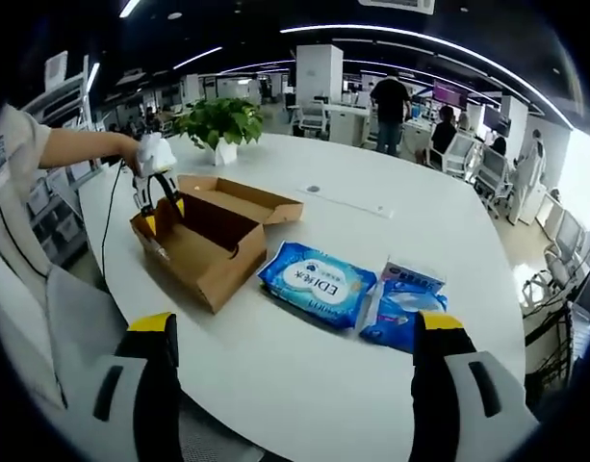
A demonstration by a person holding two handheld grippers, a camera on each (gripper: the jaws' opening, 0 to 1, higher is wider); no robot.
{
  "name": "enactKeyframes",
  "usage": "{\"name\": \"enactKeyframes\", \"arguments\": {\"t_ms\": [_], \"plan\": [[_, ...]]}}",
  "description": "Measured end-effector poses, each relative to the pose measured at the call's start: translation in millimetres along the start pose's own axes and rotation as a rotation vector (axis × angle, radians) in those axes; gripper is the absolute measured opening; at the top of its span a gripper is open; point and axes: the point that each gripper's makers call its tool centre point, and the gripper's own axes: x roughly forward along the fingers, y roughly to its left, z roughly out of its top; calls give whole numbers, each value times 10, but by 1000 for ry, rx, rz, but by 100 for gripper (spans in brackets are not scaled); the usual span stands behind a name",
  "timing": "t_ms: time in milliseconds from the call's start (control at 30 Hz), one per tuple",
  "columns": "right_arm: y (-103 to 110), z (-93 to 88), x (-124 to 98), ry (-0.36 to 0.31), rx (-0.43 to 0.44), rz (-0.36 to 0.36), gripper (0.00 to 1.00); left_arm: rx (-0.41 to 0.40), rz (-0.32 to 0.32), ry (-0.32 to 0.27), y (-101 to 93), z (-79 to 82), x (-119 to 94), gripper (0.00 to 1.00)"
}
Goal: Operate the shoe box by opening the lid, removing the specified soft item, and placing it in the target area until the item is outside and the box remains undamaged.
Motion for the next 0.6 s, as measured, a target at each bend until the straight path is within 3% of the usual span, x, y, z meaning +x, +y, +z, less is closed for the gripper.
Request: {"name": "enactKeyframes", "arguments": {"t_ms": [233,600], "plan": [[4,66,-23,-33,20,-13,96,51,-88,50,-144,-15,135,53],[-14,-13,15,-13,26,-16,96,72,-123,87,-158,-57,282,53]]}}
